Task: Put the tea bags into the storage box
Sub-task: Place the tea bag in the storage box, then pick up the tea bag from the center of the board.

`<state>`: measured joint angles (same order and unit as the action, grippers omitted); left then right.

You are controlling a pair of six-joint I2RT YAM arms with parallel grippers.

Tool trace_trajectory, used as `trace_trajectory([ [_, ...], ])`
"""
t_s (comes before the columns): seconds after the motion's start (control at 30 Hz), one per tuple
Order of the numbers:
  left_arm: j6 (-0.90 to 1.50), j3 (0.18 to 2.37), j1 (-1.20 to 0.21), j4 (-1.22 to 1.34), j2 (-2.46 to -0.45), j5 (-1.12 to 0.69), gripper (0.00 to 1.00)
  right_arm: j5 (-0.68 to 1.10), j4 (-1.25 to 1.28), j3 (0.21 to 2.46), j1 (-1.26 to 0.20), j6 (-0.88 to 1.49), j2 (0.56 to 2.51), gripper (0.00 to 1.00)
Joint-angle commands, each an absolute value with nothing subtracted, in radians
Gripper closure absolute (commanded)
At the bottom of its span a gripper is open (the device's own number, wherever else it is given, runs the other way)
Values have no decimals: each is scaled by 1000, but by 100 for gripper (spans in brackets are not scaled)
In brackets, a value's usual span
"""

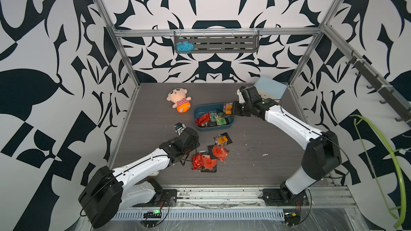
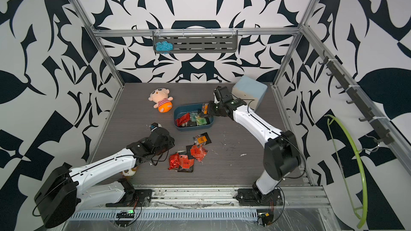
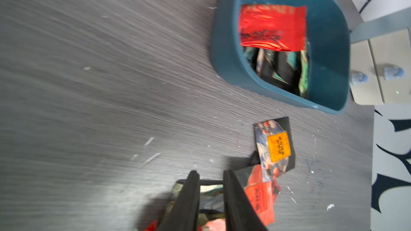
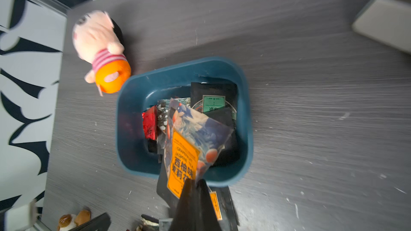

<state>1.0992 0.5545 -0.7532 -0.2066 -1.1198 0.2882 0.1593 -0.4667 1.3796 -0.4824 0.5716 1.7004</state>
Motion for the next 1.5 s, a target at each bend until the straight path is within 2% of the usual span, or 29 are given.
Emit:
trace_trajectory([
  [0.0, 1085, 527, -734, -244, -1072, 310, 74, 206, -480, 1456, -495, 557, 1768, 100],
  [0.3, 1077, 493, -702, -270, -1012, 283, 72, 142, -493, 1524, -525, 557, 1909, 99],
  [0.4, 1076, 490, -700, -270, -999, 272, 69, 104, -519, 1528, -527, 543, 1905, 92],
  [0.53, 1065, 502, -696, -273, -979, 249, 62, 38, -552, 1517, -531, 520, 1846, 77],
  [0.77, 1076, 526, -695, -297, -961, 197, 51, -59, -593, 1444, -533, 455, 1600, 67],
  [0.97, 1091, 516, -696, -213, -963, 117, 51, -64, -559, 1284, -533, 440, 1320, 68],
  [1.1, 1095, 541, -708, -172, -1013, 80, 51, -39, -422, 1053, -533, 499, 1120, 68],
  [1.17, 1100, 565, -733, -163, -1048, 89, 51, -20, -347, 932, -532, 550, 1054, 63],
  [1.27, 1095, 608, -779, -138, -1116, 97, 55, 48, -272, 798, -532, 627, 1017, 55],
  [1.47, 1081, 698, -836, -107, -1251, 102, 65, 111, -195, 665, -532, 766, 1075, 55],
])
